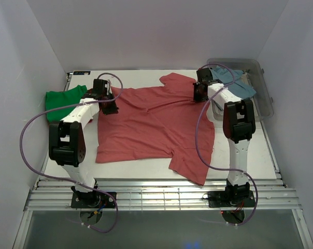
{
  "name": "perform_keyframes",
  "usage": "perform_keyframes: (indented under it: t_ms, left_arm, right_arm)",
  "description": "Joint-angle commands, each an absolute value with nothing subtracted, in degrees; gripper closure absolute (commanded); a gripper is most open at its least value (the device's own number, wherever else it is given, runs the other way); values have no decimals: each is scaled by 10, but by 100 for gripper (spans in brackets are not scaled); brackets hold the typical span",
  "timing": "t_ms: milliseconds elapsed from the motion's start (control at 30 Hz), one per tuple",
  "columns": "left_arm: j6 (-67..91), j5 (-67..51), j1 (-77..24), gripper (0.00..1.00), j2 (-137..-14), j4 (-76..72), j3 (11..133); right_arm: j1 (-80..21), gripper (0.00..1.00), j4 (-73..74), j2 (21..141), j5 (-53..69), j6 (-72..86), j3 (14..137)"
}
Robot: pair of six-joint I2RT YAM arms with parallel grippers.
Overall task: Fold and stack the t-shirts
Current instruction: Flatten the tshirt out
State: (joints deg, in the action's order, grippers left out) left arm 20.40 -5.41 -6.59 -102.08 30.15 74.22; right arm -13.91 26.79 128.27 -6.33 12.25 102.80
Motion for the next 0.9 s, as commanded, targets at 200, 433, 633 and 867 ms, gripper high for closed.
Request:
perform_keyframes:
  t_ms: [200, 433, 633, 867]
  left_arm:
    - [202, -101, -95, 100, -1047, 263, 766]
    - [198, -96, -105, 100, -1105, 286, 750]
    - [213, -33, -105, 100, -1122, 361, 746]
    - [246, 42, -105, 100, -1077, 406, 674]
  right_arm:
    - [-187, 92, 270, 1184, -77, 121, 921]
    - [-223, 92, 291, 1185, -74, 141, 868]
    - [-258, 92, 310, 1172, -87, 164, 810]
    - [-311, 92, 314, 1102, -105, 216, 697]
